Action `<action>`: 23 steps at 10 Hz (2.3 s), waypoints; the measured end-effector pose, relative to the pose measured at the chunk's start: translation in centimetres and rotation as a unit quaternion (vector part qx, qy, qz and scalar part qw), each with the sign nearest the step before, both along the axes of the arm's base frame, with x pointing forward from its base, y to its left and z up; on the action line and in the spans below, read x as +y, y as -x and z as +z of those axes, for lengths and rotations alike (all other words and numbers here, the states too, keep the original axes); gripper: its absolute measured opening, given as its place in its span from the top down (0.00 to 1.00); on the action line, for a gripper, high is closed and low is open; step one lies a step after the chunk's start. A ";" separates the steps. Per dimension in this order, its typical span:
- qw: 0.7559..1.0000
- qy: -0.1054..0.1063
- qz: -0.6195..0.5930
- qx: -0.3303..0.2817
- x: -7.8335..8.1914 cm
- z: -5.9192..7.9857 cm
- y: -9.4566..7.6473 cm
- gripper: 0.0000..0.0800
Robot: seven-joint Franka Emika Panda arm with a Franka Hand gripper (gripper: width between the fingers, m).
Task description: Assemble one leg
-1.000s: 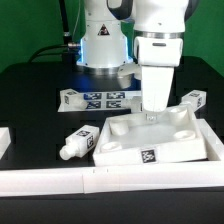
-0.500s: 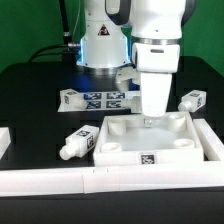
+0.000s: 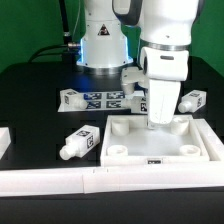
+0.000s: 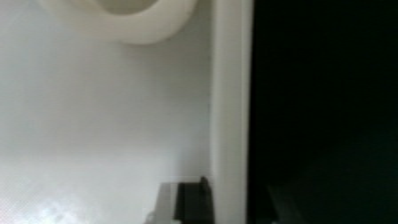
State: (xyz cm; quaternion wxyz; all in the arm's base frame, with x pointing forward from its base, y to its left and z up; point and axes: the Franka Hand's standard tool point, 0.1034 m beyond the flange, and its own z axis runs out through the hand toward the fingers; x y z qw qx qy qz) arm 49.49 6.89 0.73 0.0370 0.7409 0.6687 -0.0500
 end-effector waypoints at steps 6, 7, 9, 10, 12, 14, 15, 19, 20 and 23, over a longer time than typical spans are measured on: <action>1.000 -0.001 0.007 -0.001 -0.1 0.0 0.0 0.46; 0.999 -0.003 0.052 -0.010 0.2 0.5 -0.6 0.25; 0.998 -0.005 0.067 -0.012 0.6 0.8 -0.9 0.21; 0.998 -0.005 0.059 -0.012 0.7 0.8 -0.8 0.19; 0.998 -0.005 0.057 -0.012 0.6 0.7 -0.8 0.19; 0.998 -0.005 0.057 -0.011 0.5 0.7 -0.8 0.19; 0.998 -0.005 0.057 -0.011 0.5 0.6 -0.8 0.35; 0.998 -0.005 0.057 -0.011 0.5 0.6 -0.7 0.75; 0.998 -0.004 0.059 -0.009 0.4 0.6 -0.7 0.93; 0.998 0.004 0.068 0.005 0.2 0.8 -1.1 0.93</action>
Offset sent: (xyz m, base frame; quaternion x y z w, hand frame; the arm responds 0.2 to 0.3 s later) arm 0.0000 0.0000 0.0000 0.0000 0.0000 0.0000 1.0000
